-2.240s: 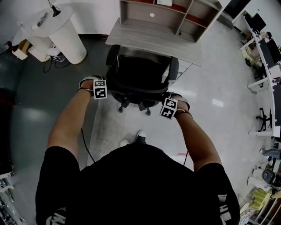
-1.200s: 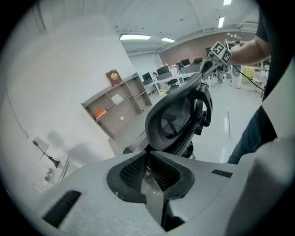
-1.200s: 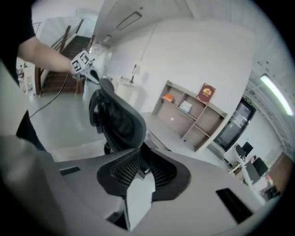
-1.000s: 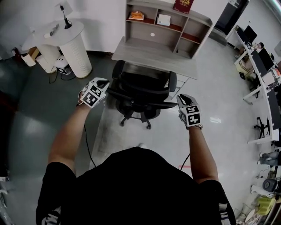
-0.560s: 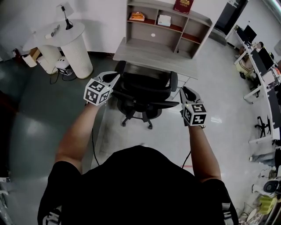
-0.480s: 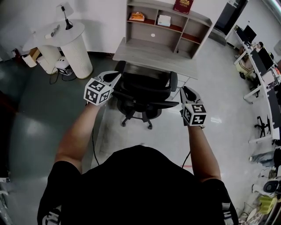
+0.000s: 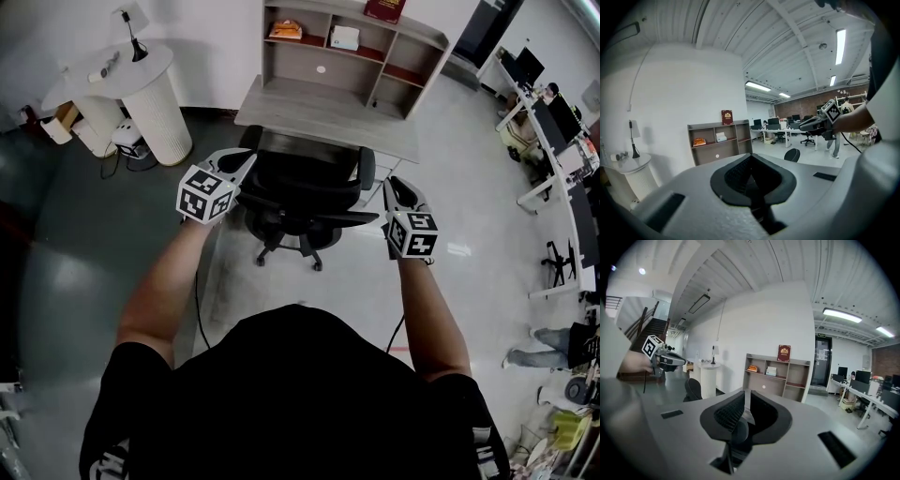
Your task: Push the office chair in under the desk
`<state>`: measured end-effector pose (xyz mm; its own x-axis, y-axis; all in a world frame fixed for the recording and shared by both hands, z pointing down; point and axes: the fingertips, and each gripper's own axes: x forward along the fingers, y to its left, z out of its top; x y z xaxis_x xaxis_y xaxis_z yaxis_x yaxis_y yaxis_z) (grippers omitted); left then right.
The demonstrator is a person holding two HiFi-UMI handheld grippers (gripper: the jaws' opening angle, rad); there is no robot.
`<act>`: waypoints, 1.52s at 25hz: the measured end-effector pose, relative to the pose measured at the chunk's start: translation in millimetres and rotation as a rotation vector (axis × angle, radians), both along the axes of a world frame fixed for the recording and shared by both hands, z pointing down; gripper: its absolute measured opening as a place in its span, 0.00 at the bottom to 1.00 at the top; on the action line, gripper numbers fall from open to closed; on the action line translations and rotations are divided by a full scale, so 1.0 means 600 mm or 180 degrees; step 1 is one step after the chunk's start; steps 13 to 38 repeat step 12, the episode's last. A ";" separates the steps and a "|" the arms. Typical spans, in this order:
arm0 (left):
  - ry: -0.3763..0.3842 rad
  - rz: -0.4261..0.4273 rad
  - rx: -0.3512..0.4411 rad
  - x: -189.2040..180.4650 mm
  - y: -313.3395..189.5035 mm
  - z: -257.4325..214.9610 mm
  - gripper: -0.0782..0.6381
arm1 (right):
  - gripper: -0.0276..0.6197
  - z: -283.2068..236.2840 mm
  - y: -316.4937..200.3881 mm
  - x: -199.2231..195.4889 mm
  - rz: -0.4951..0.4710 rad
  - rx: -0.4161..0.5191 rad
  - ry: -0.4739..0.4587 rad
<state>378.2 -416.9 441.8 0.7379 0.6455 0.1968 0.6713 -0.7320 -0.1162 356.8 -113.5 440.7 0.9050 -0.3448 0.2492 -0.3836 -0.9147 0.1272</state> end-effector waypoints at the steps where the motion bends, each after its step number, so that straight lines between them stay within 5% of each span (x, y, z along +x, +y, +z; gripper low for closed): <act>1: 0.0037 0.0003 0.0006 0.001 0.000 -0.002 0.13 | 0.11 0.000 0.000 0.004 0.0007 0.0012 0.0004; 12: -0.0219 -0.0053 -0.0016 0.030 -0.022 0.030 0.13 | 0.11 0.011 -0.004 0.036 -0.0003 0.0011 -0.0036; 38: -0.0219 -0.0053 -0.0016 0.030 -0.022 0.030 0.13 | 0.11 0.011 -0.004 0.036 -0.0003 0.0011 -0.0036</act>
